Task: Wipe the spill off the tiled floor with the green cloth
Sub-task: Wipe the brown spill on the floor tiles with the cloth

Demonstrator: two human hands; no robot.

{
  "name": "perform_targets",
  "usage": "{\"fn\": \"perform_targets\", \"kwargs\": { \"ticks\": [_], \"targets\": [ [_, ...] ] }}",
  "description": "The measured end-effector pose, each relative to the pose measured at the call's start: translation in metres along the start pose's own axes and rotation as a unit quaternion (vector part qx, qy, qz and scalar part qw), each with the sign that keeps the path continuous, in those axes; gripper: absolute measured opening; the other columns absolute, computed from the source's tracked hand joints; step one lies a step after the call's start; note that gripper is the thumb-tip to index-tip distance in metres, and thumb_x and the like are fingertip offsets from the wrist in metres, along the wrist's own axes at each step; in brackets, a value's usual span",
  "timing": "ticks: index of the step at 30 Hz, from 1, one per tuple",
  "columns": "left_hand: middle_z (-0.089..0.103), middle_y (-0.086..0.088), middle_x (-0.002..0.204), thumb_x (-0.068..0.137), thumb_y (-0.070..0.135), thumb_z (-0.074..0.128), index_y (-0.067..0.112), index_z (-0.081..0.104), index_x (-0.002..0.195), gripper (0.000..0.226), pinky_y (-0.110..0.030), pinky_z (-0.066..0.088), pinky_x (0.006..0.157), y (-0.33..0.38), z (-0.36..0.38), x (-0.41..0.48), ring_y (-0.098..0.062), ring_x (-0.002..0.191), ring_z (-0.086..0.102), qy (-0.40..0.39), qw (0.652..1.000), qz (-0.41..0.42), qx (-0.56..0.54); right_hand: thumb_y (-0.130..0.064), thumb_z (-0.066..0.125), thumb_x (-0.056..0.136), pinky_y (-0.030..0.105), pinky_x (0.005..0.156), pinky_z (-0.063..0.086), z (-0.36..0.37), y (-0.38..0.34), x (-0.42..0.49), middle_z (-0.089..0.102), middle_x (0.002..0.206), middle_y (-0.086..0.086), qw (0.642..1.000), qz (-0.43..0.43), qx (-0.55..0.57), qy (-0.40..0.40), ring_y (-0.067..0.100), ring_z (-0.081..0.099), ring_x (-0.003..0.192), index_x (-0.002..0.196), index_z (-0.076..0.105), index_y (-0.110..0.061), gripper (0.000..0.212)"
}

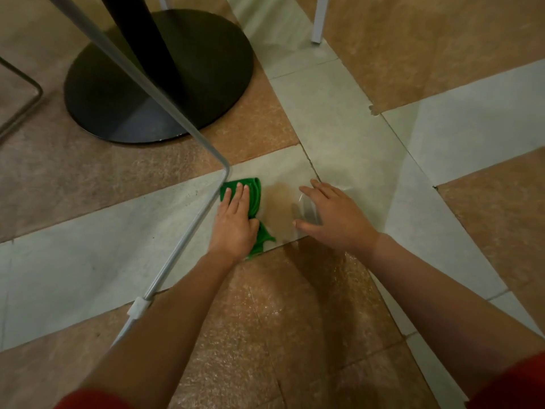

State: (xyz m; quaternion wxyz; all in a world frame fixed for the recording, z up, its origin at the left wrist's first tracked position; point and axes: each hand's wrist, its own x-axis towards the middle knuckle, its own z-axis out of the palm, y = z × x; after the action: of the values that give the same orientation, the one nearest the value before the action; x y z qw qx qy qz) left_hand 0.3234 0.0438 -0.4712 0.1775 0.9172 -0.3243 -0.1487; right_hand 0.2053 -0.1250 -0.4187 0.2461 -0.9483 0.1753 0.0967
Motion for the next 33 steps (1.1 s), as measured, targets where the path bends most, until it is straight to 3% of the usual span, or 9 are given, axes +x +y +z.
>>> {"fn": "perform_targets", "kwargs": {
  "ticks": [3,8,14,19,26,31,33],
  "targets": [
    [0.0,-0.007,0.157,0.093,0.019,0.039,0.01,0.003,0.148,0.066,-0.035,-0.005,0.117,0.012,0.001,0.01,-0.025,0.143,-0.009,-0.015,1.0,-0.012,0.02,-0.052,0.055,0.087,0.035,0.116,0.013,0.001,0.003,-0.001,0.017,0.157,0.001,1.0,0.006,0.012,0.003,0.021,0.014,0.144,0.147,0.023,-0.024,0.074],
    [0.0,-0.001,0.157,0.091,0.018,0.044,0.019,0.004,0.148,0.069,-0.032,-0.005,0.116,0.002,-0.004,0.0,-0.021,0.143,-0.008,-0.072,0.991,0.109,0.037,-0.052,0.053,0.087,0.034,0.115,0.013,0.0,-0.001,0.002,0.016,0.158,0.001,1.0,-0.014,0.006,0.004,0.02,0.013,0.144,0.147,0.024,-0.023,0.072],
    [-0.003,-0.005,0.157,0.095,0.018,0.038,0.013,0.002,0.148,0.065,-0.034,-0.006,0.117,0.017,-0.002,0.018,-0.026,0.143,-0.011,-0.046,0.998,0.006,0.039,-0.052,0.054,0.087,0.034,0.116,0.011,0.002,0.002,-0.001,0.015,0.158,0.002,1.0,-0.001,-0.007,-0.002,0.021,0.012,0.145,0.148,0.023,-0.024,0.073],
    [0.001,0.0,0.156,0.091,0.014,0.043,0.019,0.005,0.148,0.068,-0.033,-0.007,0.115,0.006,-0.002,-0.011,-0.02,0.143,-0.01,-0.064,0.993,0.097,0.021,-0.052,0.054,0.087,0.036,0.116,0.013,0.002,0.004,-0.002,0.016,0.157,0.003,1.0,-0.003,-0.015,0.0,0.022,0.013,0.144,0.148,0.024,-0.023,0.074],
    [-0.002,-0.003,0.156,0.094,0.017,0.037,0.016,0.003,0.148,0.063,-0.033,-0.007,0.116,0.014,-0.002,0.0,-0.024,0.143,-0.011,-0.037,0.999,0.002,0.007,-0.053,0.053,0.087,0.037,0.116,0.013,-0.004,0.009,-0.006,0.014,0.158,0.003,1.0,0.007,-0.015,-0.003,0.022,0.011,0.145,0.148,0.023,-0.023,0.074],
    [0.003,0.003,0.155,0.083,0.038,0.023,0.023,0.0,0.145,0.068,-0.04,0.003,0.118,-0.017,-0.003,-0.037,-0.017,0.141,-0.01,-0.091,0.977,0.184,0.066,-0.053,0.053,0.087,0.035,0.116,0.013,-0.006,0.007,-0.007,0.014,0.158,0.003,1.0,0.001,-0.019,-0.001,0.021,0.011,0.145,0.148,0.022,-0.023,0.074],
    [0.004,0.005,0.154,0.079,0.041,0.018,0.023,-0.001,0.144,0.07,-0.04,0.006,0.118,-0.027,-0.005,-0.037,-0.016,0.142,-0.007,-0.091,0.974,0.192,0.083,-0.053,0.052,0.088,0.034,0.116,0.012,-0.008,0.009,-0.009,0.013,0.158,0.003,1.0,0.007,-0.019,-0.001,0.021,0.011,0.145,0.148,0.022,-0.023,0.074]
  ]
}}
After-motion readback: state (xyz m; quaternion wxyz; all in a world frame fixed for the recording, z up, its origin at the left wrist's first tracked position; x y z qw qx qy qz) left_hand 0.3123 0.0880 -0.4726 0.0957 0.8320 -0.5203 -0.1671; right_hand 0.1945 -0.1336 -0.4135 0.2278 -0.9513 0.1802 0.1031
